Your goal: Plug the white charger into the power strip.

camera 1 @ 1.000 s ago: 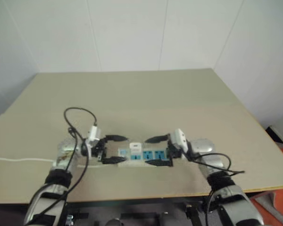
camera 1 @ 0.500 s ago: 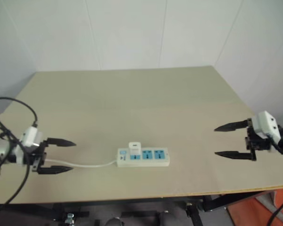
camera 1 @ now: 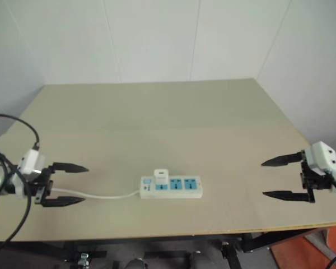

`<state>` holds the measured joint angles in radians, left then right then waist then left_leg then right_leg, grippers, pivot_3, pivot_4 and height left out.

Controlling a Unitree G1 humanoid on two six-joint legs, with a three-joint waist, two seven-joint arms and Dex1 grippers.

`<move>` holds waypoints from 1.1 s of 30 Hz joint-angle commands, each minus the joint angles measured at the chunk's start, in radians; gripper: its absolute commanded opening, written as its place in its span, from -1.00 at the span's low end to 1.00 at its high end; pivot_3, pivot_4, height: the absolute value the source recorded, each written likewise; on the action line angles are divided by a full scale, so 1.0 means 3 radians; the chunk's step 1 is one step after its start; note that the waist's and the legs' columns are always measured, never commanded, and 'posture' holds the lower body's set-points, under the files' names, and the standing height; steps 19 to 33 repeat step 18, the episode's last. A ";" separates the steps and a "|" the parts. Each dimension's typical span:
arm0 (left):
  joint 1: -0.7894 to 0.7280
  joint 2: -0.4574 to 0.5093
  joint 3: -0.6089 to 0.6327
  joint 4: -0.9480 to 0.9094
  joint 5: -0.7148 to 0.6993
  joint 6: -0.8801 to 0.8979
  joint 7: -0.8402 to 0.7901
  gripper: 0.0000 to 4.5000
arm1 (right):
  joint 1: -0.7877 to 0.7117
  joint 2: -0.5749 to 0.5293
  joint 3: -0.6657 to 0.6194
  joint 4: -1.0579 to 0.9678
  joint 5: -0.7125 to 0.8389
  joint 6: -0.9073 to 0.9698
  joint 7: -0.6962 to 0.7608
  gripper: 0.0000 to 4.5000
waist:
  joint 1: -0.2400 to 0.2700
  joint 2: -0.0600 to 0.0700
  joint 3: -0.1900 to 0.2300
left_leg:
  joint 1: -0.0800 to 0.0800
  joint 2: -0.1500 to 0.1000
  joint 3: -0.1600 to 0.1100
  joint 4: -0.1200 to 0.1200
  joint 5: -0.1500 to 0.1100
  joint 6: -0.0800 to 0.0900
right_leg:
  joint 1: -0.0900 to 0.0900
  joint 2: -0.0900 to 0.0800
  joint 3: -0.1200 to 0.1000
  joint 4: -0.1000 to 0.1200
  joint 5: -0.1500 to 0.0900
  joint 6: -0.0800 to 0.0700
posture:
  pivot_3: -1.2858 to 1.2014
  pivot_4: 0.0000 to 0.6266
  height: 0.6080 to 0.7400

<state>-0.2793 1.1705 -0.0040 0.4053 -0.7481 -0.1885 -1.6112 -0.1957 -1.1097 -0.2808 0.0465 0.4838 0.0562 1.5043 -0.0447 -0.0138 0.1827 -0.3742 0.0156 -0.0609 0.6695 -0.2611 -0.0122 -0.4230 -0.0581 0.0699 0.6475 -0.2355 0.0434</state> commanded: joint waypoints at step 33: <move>-0.0140 0.0029 0.0143 -0.0016 0.0046 0.0057 -0.0011 0.99 | 0.0015 -0.0007 -0.0118 -0.0117 0.0005 -0.0034 -0.0138 1.00 | -0.0001 0.0000 0.0000 | 0.0001 0.0001 0.0002 0.0000 0.0000 0.0000 | 0.0000 0.0000 0.0002 0.0000 0.0001 -0.0001 | 0.03 -0.52 1.00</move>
